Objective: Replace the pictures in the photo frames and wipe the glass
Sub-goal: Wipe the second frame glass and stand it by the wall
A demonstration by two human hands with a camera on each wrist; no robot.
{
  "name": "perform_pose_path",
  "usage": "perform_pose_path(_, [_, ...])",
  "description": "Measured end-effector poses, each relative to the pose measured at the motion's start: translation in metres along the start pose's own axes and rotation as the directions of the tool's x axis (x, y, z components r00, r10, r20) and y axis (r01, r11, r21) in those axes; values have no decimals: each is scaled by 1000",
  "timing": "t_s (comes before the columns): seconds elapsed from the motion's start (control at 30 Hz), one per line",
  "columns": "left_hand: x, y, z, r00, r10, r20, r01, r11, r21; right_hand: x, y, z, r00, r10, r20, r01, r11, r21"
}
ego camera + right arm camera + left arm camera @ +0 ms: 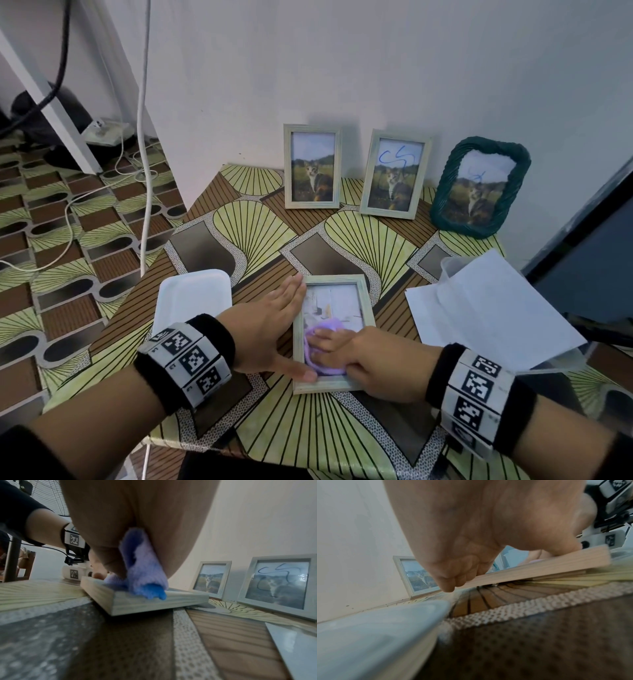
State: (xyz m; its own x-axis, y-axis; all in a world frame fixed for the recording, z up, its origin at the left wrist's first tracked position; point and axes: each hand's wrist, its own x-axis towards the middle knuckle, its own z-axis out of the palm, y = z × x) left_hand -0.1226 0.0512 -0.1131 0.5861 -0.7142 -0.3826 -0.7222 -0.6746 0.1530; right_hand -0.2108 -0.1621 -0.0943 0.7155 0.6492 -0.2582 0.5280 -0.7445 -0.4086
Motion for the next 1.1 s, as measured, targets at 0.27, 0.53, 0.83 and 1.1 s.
perform_pose_path(0.27, [-2,1,-2,1000,0,-26,0,1000,-12,-18,-8,-3,948,196,-251,-99,930,354])
perform_pose_path(0.53, [-24,18,-7,980,31,-194,-53,992,-112,-53,0,4,680,632,-372,-114,591,798])
perform_pose_path(0.83, [-32,83,-2,930,267,-254,-285,958,-38,-49,-11,20,701,713,17,280,-297,913])
perform_pose_path(1.1, [-10,101,0,894,189,-406,-191,981,36,-49,-14,19,692,720,48,304,-352,885])
